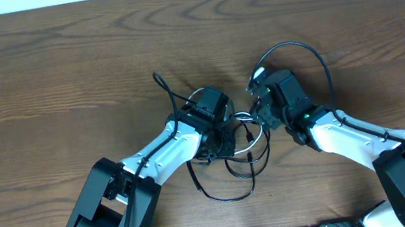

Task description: Untangle cables

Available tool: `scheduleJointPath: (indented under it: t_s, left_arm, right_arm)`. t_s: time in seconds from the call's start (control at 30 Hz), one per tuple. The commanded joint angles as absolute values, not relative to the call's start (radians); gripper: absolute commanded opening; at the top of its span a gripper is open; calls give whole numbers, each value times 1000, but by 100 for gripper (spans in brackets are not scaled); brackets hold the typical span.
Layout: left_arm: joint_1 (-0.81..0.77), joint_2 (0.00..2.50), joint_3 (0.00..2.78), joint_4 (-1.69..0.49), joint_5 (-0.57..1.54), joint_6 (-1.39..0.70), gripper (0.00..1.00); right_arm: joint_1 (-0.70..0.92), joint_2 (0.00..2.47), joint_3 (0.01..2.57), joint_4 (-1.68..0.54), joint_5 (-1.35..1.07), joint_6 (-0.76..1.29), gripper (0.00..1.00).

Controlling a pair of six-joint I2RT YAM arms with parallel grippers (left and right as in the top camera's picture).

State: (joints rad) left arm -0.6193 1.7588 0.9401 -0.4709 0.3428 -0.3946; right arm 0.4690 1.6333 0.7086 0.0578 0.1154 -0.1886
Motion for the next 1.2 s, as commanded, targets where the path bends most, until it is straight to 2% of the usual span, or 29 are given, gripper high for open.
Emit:
scheduleJointPath:
  t_s: [0.0,0.07,0.17,0.23,0.4,0.43,0.67,0.8,1.0,1.1,1.17]
  left_arm:
    - [-620,1771,926,-476,348,-385,8]
    - [-621,1771,926,-476,348,-385,8]
    - [-620,1771,926,-476,348,-385,8]
    - [-620,1771,926,-472,348,-385,8]
    - [-620,1771,926,-467,348,-385,8]
    - [-621,1771,926,-467,348,-385,8]
    - [-620,1771,926,-466,348,-385,8]
    - [-620,1771,926,-466,348,-385,8]
    - [-620,1771,926,-466,348,-385,8]
    - [-620,1771,926,-465,354,-385,8]
    - [-620,1771,926,-465,356,-385,8]
  right_arm:
    - [473,1623,703,99,181,-181,81]
    - [472,1623,703,93,180,-139,75]
    - [472,1623,703,64,135,-9,73]
    - [471,1623,703,81,108,40,68]
    - [458,1623,705,80,94,44,29]
    - [454,1623,705,70,83,44,26]
    - [427,1623,705,48,-64,45,30]
    - [413,1623,705,14,-149,56,25]
    - [409,1623,705,-27,-152,55,17]
    - [405,1623,705,-46,-152,50,24]
    - [405,1623,705,-55,-152,43,26]
